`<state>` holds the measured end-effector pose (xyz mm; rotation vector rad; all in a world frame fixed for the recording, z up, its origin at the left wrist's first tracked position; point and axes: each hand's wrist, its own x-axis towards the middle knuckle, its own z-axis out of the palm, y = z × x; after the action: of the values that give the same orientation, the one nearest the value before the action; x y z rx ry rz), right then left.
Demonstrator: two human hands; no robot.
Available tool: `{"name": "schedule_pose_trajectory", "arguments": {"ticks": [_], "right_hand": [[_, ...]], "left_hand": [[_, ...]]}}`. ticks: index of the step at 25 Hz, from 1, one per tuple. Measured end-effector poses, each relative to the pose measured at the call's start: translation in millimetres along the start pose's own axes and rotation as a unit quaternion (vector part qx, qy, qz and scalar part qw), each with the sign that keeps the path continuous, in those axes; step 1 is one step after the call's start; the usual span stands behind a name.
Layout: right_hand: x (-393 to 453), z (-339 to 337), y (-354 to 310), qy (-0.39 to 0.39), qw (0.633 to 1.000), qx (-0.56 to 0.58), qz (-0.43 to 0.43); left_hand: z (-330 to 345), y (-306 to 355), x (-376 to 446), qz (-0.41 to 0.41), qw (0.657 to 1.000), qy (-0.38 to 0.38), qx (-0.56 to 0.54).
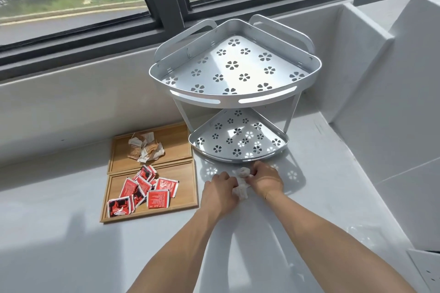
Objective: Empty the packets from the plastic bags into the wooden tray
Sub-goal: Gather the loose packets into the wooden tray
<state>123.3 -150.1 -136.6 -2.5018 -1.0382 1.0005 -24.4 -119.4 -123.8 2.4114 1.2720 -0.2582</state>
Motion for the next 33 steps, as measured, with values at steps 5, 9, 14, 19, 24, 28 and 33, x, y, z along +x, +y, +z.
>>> {"name": "schedule_pose_trajectory", "arguments": {"ticks": [5, 9, 14, 19, 24, 28, 33], "right_hand": [[-8, -17, 18, -0.052, 0.998, 0.040, 0.001], [-17, -21, 32, -0.101, 0.995, 0.016, -0.004], [-37, -22, 42, -0.124, 0.989, -0.064, -0.038], [-50, -17, 52, -0.116, 0.988, -0.088, -0.043], [-61, -15, 55, -0.101, 0.989, -0.095, -0.045], [-74, -14, 52, -0.088, 0.991, -0.098, -0.037], [-96, -7, 39, -0.083, 0.989, -0.115, -0.041]], "left_hand": [[-7, -13, -9, -0.027, 0.993, -0.041, -0.103], [-25, -25, -14, -0.018, 0.994, -0.076, -0.076], [-26, -29, -12, 0.014, 0.990, -0.130, 0.055], [-16, -25, -10, 0.036, 0.988, -0.111, 0.099], [-8, -26, -19, 0.038, 0.991, -0.074, 0.101], [-3, -28, -32, 0.084, 0.983, -0.055, 0.153], [-1, -32, -60, 0.073, 0.991, -0.064, 0.096]]}}
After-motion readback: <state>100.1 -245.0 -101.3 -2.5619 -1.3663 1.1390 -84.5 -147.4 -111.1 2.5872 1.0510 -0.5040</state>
